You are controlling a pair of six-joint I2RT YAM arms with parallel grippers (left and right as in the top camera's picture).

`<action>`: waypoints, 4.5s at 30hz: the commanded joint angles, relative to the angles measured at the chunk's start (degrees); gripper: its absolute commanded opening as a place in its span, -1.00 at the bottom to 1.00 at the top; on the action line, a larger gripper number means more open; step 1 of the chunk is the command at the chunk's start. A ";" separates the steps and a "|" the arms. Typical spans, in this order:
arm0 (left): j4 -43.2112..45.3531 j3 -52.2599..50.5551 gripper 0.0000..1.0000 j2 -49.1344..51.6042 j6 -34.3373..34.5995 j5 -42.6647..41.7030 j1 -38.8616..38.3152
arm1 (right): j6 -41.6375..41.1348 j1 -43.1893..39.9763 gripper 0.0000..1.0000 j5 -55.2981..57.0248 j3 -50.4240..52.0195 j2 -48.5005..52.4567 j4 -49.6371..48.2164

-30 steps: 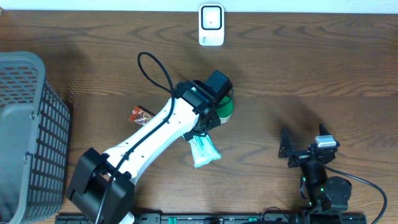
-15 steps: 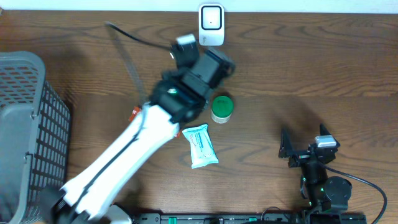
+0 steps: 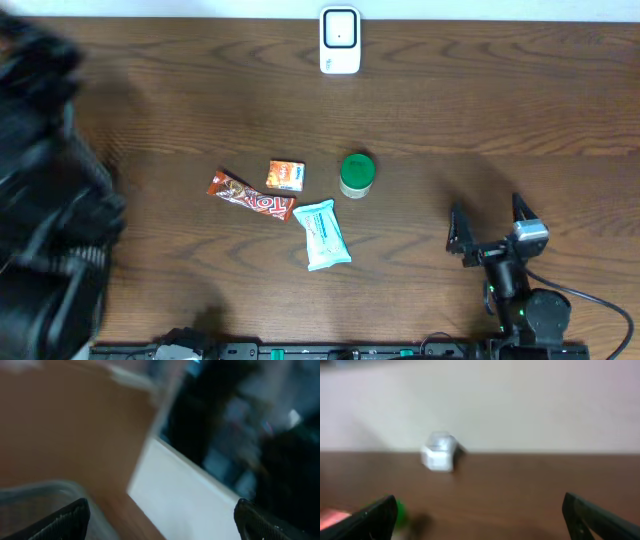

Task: Scan the item barcode
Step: 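Withdraw the left arm and reach the right gripper toward the jar, then lower the right gripper onto the green-lidded jar and grasp it, then lift the jar with the right gripper off the table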

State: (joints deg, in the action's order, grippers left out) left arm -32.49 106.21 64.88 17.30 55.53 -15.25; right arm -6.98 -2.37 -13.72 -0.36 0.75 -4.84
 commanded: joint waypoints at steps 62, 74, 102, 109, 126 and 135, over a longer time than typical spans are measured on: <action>2.05 -15.32 0.85 -25.05 3.41 3.43 4.57 | 21.57 32.59 0.99 12.11 -100.52 123.62 68.74; 3.04 -16.17 0.86 -25.05 3.39 3.45 4.57 | 17.29 32.68 0.84 12.11 -95.14 125.17 64.13; 3.26 -17.53 0.85 -25.05 3.85 1.27 4.57 | -5.09 32.24 0.19 10.58 -97.94 125.15 72.57; 3.52 -18.40 0.86 -25.05 3.85 0.00 4.57 | -5.20 32.24 0.17 0.79 -99.41 125.15 79.47; 3.50 -18.49 0.86 -25.05 4.04 0.00 4.57 | -4.76 32.48 0.50 -9.99 -99.38 125.15 86.09; 3.52 -18.51 0.85 -25.05 4.26 0.00 4.57 | -4.76 33.24 0.98 -0.48 -98.16 125.15 80.59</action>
State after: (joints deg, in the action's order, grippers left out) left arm -29.36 87.81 39.75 21.04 55.61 -10.92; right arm -11.55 30.26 -19.90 -98.56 125.69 77.28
